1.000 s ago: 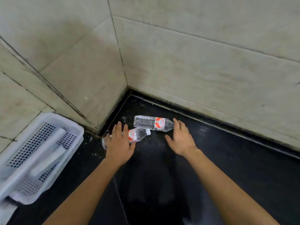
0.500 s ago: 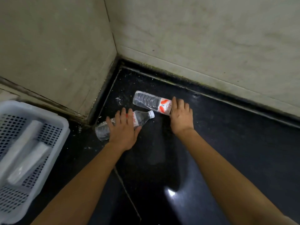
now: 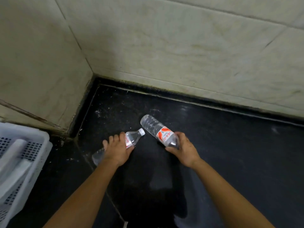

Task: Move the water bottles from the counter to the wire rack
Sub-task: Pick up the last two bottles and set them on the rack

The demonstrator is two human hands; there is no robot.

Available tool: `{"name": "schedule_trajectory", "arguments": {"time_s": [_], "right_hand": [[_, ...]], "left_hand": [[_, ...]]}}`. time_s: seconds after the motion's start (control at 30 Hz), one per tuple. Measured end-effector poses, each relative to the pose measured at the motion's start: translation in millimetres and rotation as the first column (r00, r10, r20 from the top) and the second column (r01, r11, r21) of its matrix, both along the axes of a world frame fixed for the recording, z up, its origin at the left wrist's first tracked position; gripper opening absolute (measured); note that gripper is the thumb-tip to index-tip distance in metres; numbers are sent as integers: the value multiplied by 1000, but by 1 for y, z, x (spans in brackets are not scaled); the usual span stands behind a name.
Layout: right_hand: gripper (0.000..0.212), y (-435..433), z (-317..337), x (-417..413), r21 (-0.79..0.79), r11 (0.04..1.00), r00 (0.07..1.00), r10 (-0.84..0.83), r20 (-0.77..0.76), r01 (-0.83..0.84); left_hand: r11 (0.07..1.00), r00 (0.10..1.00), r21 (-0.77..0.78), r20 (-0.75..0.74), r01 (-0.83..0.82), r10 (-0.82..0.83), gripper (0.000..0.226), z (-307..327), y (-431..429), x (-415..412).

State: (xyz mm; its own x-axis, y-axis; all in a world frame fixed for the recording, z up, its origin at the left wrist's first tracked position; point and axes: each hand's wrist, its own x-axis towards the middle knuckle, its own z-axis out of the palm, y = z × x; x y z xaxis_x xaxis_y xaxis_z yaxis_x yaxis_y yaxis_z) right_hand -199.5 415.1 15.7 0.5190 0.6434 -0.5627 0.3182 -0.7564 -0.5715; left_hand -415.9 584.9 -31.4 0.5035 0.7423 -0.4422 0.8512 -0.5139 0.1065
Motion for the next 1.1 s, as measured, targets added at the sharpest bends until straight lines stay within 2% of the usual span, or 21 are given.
{"name": "schedule_trajectory", "arguments": {"time_s": [0.1, 0.2, 0.3, 0.4, 0.47, 0.57, 0.7, 0.9, 1.0, 1.1], "right_hand": [[65, -51, 26, 30, 41, 999, 999, -31, -37, 33], [74, -98, 60, 69, 52, 998, 994, 27, 109, -33], [64, -136, 91, 99, 123, 990, 985, 44, 170, -65], [48, -161, 90, 110, 300, 952, 993, -87, 82, 58], [49, -170, 81, 106, 372, 928, 996, -54, 77, 21], [58, -181, 64, 86, 396, 917, 998, 38, 55, -56], [66, -184, 30, 55, 477, 879, 998, -47, 46, 19], [75, -168, 4, 67, 508, 861, 987, -91, 132, 11], [73, -170, -2, 66, 517, 855, 992, -88, 87, 31], [74, -174, -3, 56, 592, 802, 986, -146, 80, 71]], "left_hand": [[997, 994, -38, 80, -70, 72, 59, 3, -35, 16], [958, 935, -192, 245, -212, 256, 58, 21, -71, 46], [891, 787, -341, 440, -300, 433, 59, 47, -108, 82], [827, 618, -486, 568, -281, 544, 59, 59, -139, 113], [811, 552, -515, 606, -276, 572, 59, 60, -160, 130], [850, 566, -449, 639, -273, 520, 62, 58, -185, 148], [892, 608, -361, 654, -271, 450, 68, 56, -197, 159], [889, 605, -349, 652, -295, 457, 65, 58, -214, 163], [888, 605, -352, 650, -297, 460, 66, 61, -224, 164], [861, 565, -376, 650, -343, 508, 68, 64, -227, 160]]}}
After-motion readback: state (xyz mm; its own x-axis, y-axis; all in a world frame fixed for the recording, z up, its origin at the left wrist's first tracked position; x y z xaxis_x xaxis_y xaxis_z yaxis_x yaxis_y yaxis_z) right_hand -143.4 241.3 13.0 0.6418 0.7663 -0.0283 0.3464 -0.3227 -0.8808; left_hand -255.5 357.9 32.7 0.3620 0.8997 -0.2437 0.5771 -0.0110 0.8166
